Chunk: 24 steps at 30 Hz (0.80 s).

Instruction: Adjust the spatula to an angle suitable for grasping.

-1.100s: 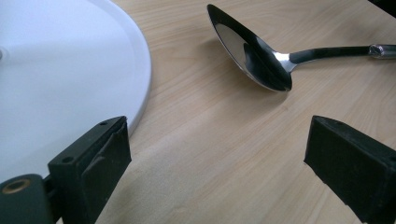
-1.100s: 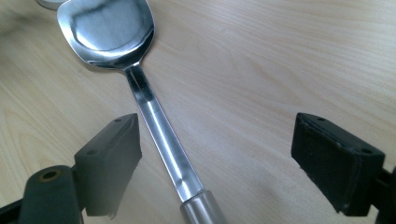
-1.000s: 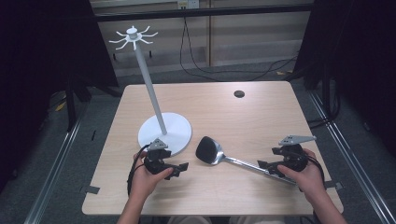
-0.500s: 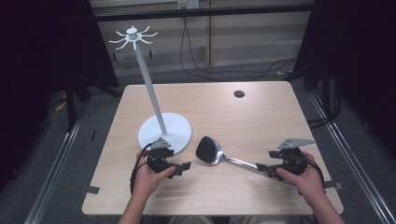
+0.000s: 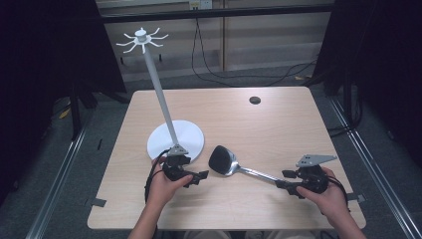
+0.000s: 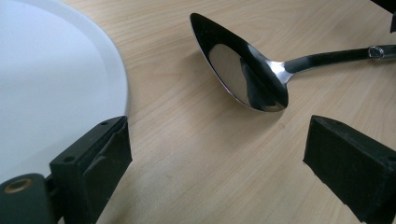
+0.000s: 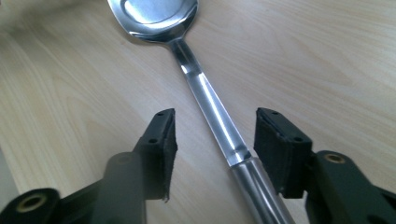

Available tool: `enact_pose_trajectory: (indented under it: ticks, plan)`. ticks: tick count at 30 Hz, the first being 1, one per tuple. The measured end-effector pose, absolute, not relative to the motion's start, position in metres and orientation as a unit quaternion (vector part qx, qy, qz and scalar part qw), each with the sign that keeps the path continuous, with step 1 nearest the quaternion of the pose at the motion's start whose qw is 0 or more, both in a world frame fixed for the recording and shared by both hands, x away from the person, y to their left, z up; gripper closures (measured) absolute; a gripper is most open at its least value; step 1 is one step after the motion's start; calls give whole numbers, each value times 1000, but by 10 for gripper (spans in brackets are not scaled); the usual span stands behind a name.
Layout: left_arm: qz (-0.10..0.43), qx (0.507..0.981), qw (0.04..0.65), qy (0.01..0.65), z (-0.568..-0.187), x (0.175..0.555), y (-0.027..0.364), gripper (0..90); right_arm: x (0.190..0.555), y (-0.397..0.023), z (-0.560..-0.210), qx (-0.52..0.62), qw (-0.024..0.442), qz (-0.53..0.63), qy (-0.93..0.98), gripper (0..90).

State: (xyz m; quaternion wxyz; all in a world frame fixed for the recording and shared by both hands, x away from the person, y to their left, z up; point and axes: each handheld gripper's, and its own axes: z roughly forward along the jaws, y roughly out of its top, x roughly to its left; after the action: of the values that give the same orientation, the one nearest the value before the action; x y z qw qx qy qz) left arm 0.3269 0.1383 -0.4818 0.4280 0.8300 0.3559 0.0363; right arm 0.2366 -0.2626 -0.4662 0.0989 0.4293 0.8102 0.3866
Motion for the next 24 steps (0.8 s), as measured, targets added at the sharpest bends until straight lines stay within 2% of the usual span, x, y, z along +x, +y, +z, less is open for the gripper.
enact_pose_trajectory:
  ticks: [1, 2, 5, 11, 16, 24]
  plan:
    - [36, 831, 428, 354, -482, 328, 138, 73, 236, -263, -467, 425, 100, 387, 812, 563]
    - [36, 831, 428, 354, -482, 328, 138, 73, 236, -263, -467, 425, 100, 387, 812, 563]
    - [36, 832, 427, 352, -482, 329, 136, 73, 234, -264, -469, 424, 97, 377, 818, 709]
    - [40, 835, 425, 346, -481, 329, 135, 71, 233, -264, -475, 421, 84, 368, 825, 823]
    - [40, 833, 428, 347, -480, 328, 134, 71, 233, -263, -479, 418, 76, 361, 830, 880]
    - [36, 831, 432, 348, -480, 328, 133, 70, 235, -269, -486, 434, 77, 343, 829, 900]
